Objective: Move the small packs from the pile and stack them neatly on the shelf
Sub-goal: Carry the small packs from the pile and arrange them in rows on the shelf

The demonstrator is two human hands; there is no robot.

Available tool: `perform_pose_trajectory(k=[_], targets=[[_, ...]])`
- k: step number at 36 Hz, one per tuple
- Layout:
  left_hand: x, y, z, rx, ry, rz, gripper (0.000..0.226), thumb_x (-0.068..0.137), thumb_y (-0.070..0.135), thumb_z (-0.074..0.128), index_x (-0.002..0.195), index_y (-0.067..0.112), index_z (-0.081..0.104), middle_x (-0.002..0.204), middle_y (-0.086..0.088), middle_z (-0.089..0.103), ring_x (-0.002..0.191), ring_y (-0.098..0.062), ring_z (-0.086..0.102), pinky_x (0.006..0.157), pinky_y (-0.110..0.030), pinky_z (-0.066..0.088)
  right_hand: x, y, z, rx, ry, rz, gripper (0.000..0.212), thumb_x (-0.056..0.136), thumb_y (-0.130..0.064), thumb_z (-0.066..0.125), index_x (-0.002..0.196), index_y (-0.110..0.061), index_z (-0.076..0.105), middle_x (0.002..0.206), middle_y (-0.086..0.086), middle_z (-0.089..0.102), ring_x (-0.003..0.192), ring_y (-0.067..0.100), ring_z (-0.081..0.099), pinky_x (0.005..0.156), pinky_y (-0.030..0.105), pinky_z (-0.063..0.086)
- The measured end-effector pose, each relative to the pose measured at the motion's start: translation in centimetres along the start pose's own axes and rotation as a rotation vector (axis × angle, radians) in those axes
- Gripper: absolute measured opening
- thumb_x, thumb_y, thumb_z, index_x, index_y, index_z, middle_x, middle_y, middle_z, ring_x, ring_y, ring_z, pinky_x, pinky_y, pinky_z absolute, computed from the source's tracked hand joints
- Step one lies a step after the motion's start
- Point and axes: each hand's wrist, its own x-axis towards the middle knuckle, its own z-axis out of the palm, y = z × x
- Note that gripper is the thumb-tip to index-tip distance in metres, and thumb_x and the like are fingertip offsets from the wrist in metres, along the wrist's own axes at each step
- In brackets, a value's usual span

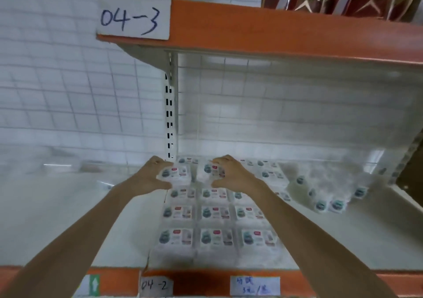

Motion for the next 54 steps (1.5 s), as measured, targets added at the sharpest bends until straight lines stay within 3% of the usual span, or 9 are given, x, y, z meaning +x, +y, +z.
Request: perform_pose_trajectory(k=[5,10,25,31,37,42,47,51,54], targets=[[0.3,-0.2,-0.7,0.039,0.039,-0.035,0.067,0.076,0.013,0.074,0.135,0.014,0.042,0.115,-0.003,0.032,0.103,-0.013,0.038,0.071,-0.003,0.03,2.3,1.1,0.4,-0.117,-0.06,-0.063,0.072,0.083,-0.031,0.066,0.144,-0.019,0.031,0.139,0.005,0.037,0.125,0.024,0.042,0.102,0.034,0.035],[0.7,0.1,-0.5,0.037,0.053,-0.062,0.067,0.077,0.014,0.074,0.136,0.013,0.042,0.115,0.0,0.034,0.103,-0.014,0.04,0.073,-0.001,0.034,2.7,2.1,0.8,-0.384,0.004,-0.146,0.063,0.085,-0.033,0.059,0.141,-0.024,0.033,0.134,0.006,0.048,0.122,0.026,0.044,0.101,0.04,0.032],[2.9,0.8,4.3,-0.021,0.146,-0.083,0.061,0.079,0.014,0.072,0.134,0.011,0.044,0.135,-0.002,0.04,0.128,-0.017,0.039,0.101,-0.019,0.028,0.9,3.7,2.5,-0.491,0.166,-0.127,0.04,0.092,-0.031,0.046,0.132,-0.022,0.044,0.128,0.006,0.052,0.114,0.027,0.051,0.094,0.039,0.042],[3.1,0.9,4.7,0.047,0.122,-0.084,0.068,0.082,0.022,0.069,0.141,0.011,0.036,0.152,-0.003,0.017,0.139,-0.014,0.019,0.105,-0.017,0.017,0.8,3.6,3.1,-0.468,0.177,-0.114,0.041,0.094,-0.026,0.044,0.135,-0.021,0.041,0.132,0.005,0.05,0.12,0.025,0.048,0.099,0.037,0.039],[3.3,1.7,4.5,0.087,0.07,-0.101,0.069,0.085,0.021,0.065,0.142,0.009,0.03,0.152,-0.005,0.016,0.14,-0.015,0.016,0.106,-0.019,0.017,0.6,2.8,3.1,-0.449,0.158,-0.052,0.042,0.095,-0.026,0.044,0.136,-0.02,0.04,0.135,0.004,0.048,0.126,0.024,0.043,0.104,0.039,0.034],[2.6,2.7,4.2,0.187,0.071,-0.112,0.076,0.085,0.025,0.064,0.146,0.015,0.02,0.154,-0.007,0.001,0.141,-0.024,0.008,0.11,-0.034,0.02,-0.3,2.0,2.8,-0.432,0.13,-0.003,0.045,0.095,-0.031,0.044,0.139,-0.022,0.036,0.149,0.007,0.029,0.137,0.026,0.026,0.109,0.044,0.026],[-0.1,3.3,4.1,0.324,0.191,0.11,0.064,0.086,0.03,0.061,0.141,0.018,0.031,0.145,-0.004,0.027,0.13,-0.022,0.028,0.104,-0.035,0.033,-3.0,0.9,2.2,-0.314,0.23,0.008,0.057,0.095,-0.038,0.045,0.146,-0.024,0.024,0.156,-0.002,0.01,0.142,0.022,0.013,0.112,0.042,0.021],[-3.0,3.9,4.7,0.422,0.328,0.268,0.045,0.086,0.026,0.06,0.128,0.013,0.051,0.128,-0.005,0.051,0.121,-0.025,0.043,0.096,-0.037,0.041,-6.9,-0.1,2.3,-0.271,0.342,-0.016,0.05,0.094,-0.039,0.046,0.14,-0.021,0.038,0.148,-0.001,0.033,0.134,0.02,0.031,0.107,0.038,0.032],[-5.5,4.6,5.8,0.428,0.379,0.396,0.036,0.078,0.02,0.071,0.112,0.011,0.063,0.109,-0.006,0.062,0.102,-0.027,0.058,0.081,-0.039,0.05,-10.4,-0.6,3.2,-0.307,0.478,-0.049,0.044,0.088,-0.044,0.04,0.116,-0.017,0.061,0.122,0.001,0.06,0.11,0.023,0.057,0.088,0.041,0.05]])
